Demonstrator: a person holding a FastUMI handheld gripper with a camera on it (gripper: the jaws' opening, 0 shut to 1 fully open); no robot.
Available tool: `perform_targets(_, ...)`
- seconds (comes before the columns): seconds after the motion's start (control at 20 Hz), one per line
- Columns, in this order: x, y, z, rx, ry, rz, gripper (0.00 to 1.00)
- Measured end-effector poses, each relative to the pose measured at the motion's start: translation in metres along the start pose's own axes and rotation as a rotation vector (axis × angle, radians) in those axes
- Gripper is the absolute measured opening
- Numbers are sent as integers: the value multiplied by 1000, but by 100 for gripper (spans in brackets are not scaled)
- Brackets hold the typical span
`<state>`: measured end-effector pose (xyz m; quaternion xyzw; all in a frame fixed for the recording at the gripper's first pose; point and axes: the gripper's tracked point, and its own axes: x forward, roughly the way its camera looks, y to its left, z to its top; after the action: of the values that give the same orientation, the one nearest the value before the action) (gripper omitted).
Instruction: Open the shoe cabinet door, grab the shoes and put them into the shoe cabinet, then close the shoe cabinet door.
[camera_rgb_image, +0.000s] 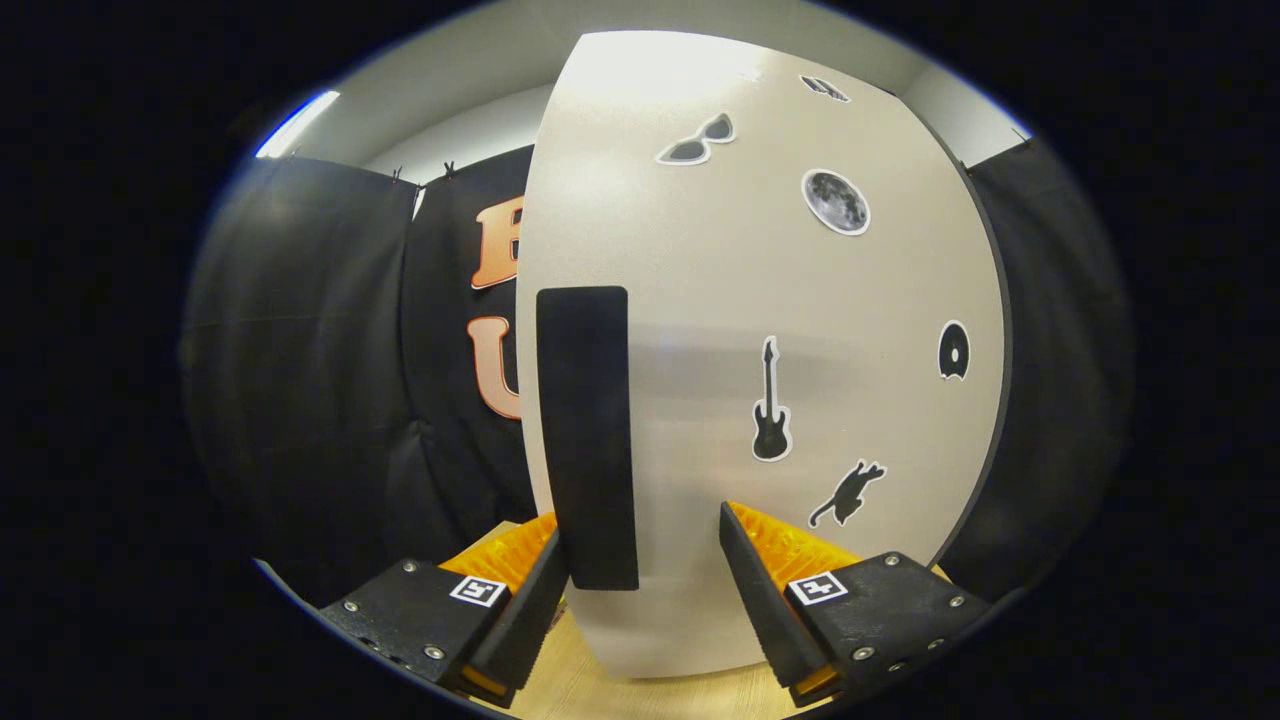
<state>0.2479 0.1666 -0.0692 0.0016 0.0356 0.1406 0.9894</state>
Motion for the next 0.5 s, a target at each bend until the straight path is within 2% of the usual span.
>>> perform_targets(0.5,15,-2,-5,-17,-25,-95,90)
